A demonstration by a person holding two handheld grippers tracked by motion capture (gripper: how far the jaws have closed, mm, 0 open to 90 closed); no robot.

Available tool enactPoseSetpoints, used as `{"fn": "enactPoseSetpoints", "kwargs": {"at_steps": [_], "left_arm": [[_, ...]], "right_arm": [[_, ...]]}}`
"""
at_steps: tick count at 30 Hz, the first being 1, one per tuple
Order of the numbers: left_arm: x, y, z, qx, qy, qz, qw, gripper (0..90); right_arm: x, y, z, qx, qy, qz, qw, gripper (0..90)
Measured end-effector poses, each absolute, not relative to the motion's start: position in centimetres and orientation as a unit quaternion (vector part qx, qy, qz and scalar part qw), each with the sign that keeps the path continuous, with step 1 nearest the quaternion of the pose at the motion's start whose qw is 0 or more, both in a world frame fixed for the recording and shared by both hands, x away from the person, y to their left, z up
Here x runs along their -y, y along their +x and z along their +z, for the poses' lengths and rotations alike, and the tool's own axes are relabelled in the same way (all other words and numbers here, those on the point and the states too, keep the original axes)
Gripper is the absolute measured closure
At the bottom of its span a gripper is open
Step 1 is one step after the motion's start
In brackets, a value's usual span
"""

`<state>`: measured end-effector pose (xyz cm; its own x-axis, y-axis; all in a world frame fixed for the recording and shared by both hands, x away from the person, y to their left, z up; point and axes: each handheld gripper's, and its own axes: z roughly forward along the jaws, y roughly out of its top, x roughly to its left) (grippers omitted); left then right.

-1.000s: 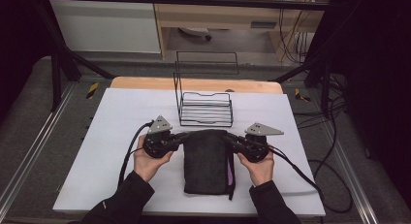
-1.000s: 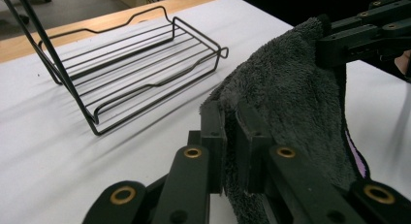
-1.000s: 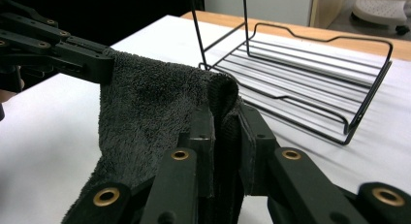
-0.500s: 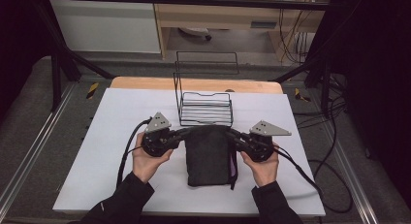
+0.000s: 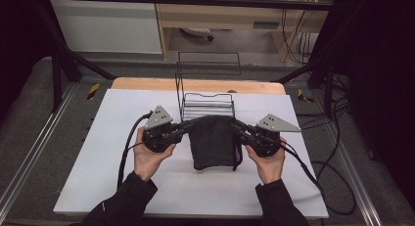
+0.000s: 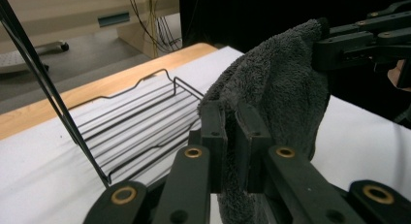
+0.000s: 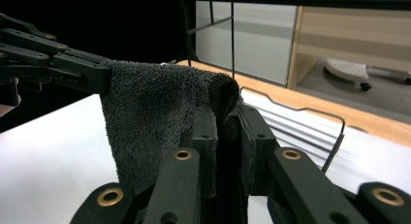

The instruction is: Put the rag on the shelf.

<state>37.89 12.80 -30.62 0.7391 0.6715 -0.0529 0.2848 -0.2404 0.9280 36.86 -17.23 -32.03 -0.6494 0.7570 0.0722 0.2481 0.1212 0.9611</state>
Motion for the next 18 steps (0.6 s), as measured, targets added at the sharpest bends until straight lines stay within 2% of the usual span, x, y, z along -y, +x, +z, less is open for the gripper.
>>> {"fn": "enactPoseSetpoints", "kwargs": {"at_steps": [18], "left_arm": [[-12.7,39.0,-27.8,-0.31,0.736,0.211,0.564,83.5]], "right_arm": [[17.0,37.5,-29.4,-0.682,0.345,0.582,0.276,79.6]]}}
